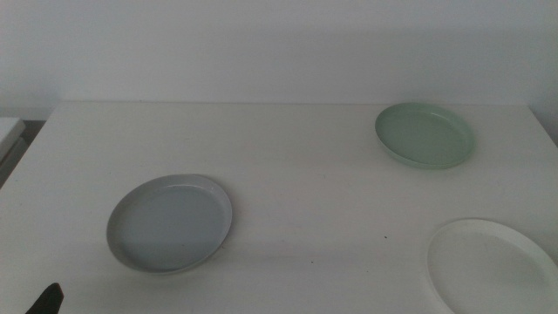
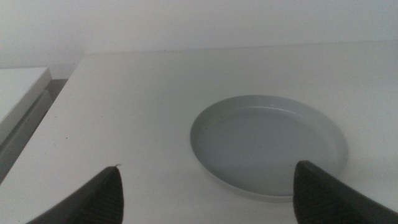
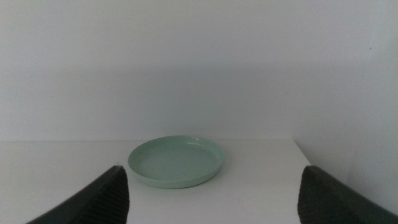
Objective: Stack the three bowls on top of each other.
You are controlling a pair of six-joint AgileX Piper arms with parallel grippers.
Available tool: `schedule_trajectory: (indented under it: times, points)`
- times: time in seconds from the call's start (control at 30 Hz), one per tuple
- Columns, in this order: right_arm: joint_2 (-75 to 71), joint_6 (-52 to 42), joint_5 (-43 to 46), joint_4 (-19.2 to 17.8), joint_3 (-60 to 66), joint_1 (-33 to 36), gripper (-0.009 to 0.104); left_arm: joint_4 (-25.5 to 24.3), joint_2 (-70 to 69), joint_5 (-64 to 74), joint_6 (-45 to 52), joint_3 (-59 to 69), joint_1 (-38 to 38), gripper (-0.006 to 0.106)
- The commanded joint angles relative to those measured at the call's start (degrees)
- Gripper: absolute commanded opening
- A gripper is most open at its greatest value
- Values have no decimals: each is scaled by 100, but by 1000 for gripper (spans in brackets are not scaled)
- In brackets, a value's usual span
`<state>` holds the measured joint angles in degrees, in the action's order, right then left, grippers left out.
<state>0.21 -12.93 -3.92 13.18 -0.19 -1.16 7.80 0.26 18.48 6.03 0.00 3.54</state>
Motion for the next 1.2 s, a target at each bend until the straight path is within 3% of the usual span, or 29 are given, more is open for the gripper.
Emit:
schedule_trajectory:
  times: [0.0, 0.23, 0.37, 0.43, 0.57, 0.7, 0.83, 1.0, 1.17]
  points:
    - [-21, 56, 58, -13, 19, -47, 81, -30, -26, -21, -1, 0, 40, 94]
    - [87, 115, -349, -13, -172, -47, 81, -41, -26, -67, 11, 0, 40, 94]
    - [1040, 115, -499, 264, -744, -47, 81, -41, -26, -485, 11, 0, 40, 94]
    - [1691, 115, -1070, 264, -1297, -47, 81, -41, -26, -797, 11, 0, 40, 94]
    - [2847, 278, -3050, 239, -2517, -47, 81, -41, -26, -1321, 11, 0, 40, 94]
    - [3857, 365, -4416, -25, -3573, -47, 81, -41, -26, -1364, 11, 0, 40, 94]
    - [4773, 1293, -5422, -459, -4224, -47, 81, -41, -26, -1364, 11, 0, 40, 94]
    - [6092, 938, -5850, -605, -4596, -109, 81, -41, -26, -1364, 11, 0, 40, 94]
    - [7161, 599, -5420, -543, -4616, -761, 81, -41, -26, -1364, 11, 0, 40, 94]
